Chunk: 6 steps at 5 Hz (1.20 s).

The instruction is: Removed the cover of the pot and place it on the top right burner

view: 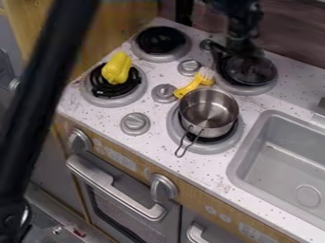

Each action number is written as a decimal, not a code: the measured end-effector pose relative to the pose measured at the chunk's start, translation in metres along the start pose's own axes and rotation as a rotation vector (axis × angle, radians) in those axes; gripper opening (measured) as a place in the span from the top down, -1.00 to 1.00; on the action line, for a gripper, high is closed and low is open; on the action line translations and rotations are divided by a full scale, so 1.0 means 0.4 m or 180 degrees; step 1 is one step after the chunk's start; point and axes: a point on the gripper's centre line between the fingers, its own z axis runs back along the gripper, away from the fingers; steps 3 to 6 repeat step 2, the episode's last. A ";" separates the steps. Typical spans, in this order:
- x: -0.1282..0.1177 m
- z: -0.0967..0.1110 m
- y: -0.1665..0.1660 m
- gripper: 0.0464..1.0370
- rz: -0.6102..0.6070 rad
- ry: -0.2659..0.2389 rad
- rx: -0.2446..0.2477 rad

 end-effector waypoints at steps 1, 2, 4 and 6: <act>-0.061 0.036 0.036 -0.92 0.0039 0.0274 -0.0045; -0.107 0.057 0.021 -0.92 -0.0024 0.0682 -0.0205; -0.107 0.057 0.021 -0.92 -0.0024 0.0682 -0.0205; -0.107 0.057 0.021 -0.92 -0.0024 0.0682 -0.0205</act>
